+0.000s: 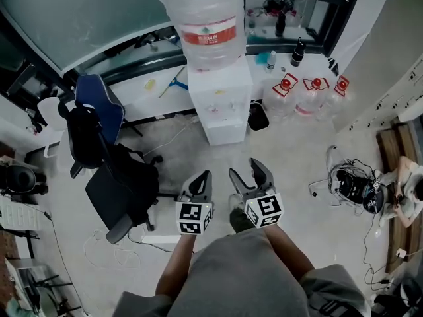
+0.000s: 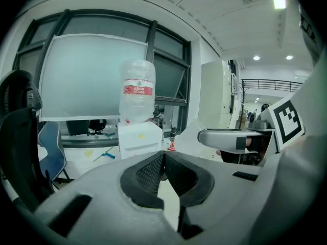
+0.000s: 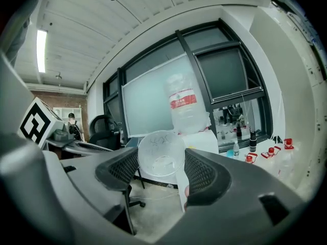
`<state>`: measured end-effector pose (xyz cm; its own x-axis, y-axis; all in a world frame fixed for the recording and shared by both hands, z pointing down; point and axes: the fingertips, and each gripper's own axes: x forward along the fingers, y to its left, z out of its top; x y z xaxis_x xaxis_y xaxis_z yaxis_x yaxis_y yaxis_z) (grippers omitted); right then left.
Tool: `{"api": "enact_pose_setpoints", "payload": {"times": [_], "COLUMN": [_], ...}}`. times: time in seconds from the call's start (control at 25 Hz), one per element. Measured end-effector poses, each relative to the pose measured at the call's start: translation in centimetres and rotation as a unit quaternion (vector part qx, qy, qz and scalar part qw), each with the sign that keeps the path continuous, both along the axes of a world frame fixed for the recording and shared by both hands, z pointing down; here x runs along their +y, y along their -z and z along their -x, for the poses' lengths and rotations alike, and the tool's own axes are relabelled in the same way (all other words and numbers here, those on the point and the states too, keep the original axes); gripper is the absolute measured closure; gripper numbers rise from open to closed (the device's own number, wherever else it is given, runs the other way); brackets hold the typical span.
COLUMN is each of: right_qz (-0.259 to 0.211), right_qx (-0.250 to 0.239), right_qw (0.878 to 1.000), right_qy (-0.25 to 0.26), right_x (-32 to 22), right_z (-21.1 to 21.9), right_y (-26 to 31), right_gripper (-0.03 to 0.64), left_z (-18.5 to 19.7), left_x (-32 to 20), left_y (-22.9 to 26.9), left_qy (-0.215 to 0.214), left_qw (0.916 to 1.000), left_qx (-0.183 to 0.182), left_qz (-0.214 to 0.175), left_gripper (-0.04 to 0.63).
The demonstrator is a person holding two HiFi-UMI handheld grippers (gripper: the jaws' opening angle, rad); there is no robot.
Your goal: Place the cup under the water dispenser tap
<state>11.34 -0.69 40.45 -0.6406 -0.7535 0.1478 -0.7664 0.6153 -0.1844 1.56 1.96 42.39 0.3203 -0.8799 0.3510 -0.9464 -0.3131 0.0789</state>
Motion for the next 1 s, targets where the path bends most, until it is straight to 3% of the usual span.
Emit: {"api": "enact_pose_setpoints", "payload": {"times": [0.56, 1.0], "right_qz": [0.033, 0.072], "right_qx": [0.012, 0.039], "right_qw": [0.999, 0.996], "right_qy": [0.011, -0.023], "right_x": [-9.7, -13.5], "right_z": [0.9, 4.4], "right_y": [-2.6, -6.3], "right_gripper": [0.333, 0.333], "left_z": [0.5, 5.2], "left_x": [-10.3, -15.5], "left_y": [-1.6, -3.8], "left_qy": [-0.005, -0.028], "left_qw": [0.9996, 0.9989], "left_qx": [-0.015, -0.014], "left_qz": [0.024, 0.034], "left_gripper": [0.584, 0.585]}}
